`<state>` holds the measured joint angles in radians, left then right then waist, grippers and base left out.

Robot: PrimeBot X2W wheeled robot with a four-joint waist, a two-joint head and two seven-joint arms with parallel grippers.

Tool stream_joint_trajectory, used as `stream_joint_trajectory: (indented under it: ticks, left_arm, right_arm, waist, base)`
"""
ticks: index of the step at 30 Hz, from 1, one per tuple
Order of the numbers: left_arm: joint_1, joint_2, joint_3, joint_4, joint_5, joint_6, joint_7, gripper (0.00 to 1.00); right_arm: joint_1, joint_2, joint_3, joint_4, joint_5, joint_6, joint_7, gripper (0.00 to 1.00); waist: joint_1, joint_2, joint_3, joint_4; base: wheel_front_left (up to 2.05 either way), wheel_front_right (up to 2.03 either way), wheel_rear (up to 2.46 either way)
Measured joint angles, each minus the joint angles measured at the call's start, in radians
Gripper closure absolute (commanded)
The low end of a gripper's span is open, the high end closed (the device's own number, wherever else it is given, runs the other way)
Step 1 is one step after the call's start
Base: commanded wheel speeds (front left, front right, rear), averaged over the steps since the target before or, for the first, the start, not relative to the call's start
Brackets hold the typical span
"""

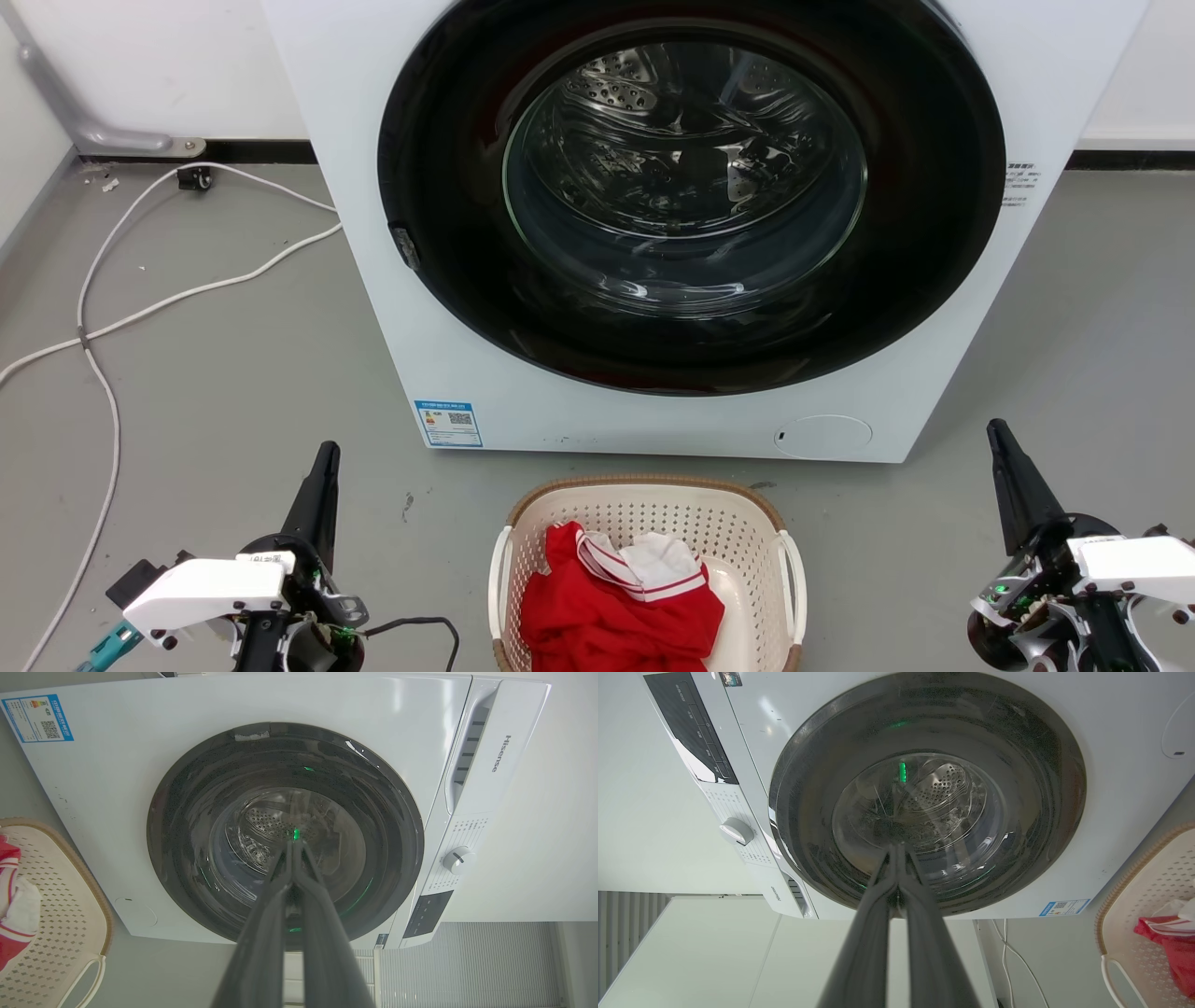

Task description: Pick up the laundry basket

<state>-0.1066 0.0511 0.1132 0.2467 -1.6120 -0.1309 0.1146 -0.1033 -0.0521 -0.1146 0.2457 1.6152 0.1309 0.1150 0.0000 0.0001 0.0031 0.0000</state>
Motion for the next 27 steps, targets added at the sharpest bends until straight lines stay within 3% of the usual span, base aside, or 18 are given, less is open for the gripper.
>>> stream_joint_trajectory:
  ticks: [27]
  left_arm:
    - [0.0,0.0,0.0,0.0,0.0,0.0,0.0,1.0]
  right_arm:
    - [0.0,0.0,0.0,0.0,0.0,0.0,0.0,1.0]
  waist:
    - [0.0,0.0,0.0,0.0]
  base:
    - [0.0,0.0,0.0]
